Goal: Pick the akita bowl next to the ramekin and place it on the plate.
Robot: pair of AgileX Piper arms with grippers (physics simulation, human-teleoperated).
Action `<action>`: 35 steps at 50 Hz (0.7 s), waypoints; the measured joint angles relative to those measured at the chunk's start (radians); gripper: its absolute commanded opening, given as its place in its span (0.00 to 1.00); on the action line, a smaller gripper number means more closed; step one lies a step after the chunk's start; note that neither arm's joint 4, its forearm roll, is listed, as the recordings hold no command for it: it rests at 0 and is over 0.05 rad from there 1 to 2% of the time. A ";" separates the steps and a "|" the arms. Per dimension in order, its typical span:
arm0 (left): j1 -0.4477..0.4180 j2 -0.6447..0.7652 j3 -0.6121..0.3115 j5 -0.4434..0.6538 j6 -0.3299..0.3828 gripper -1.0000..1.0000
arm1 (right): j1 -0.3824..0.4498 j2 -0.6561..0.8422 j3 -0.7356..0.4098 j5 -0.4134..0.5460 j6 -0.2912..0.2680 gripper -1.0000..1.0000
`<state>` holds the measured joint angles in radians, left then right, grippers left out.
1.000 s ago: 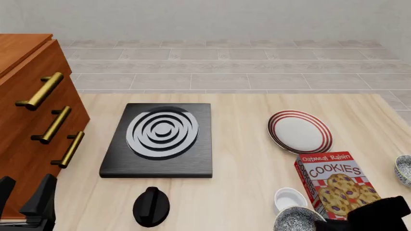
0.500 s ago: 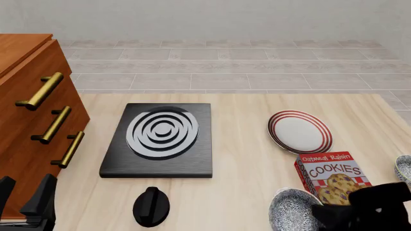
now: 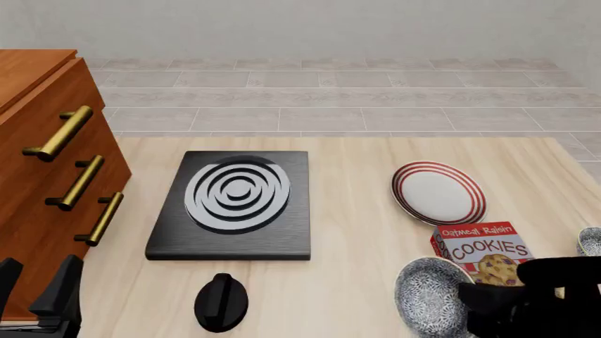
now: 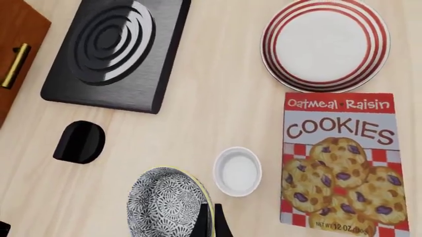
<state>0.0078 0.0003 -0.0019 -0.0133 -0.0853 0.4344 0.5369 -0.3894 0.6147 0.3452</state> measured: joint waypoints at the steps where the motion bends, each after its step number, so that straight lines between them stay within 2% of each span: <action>1: 0.000 0.000 0.000 0.000 0.000 1.00 | -0.003 0.002 0.000 -0.003 0.001 0.00; 35: 0.000 0.000 0.000 0.002 0.003 1.00 | -0.096 0.095 -0.044 -0.107 0.019 0.00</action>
<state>0.0073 0.0003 -0.0019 -0.0117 -0.0822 0.3386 0.6319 -0.4330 0.5080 0.3643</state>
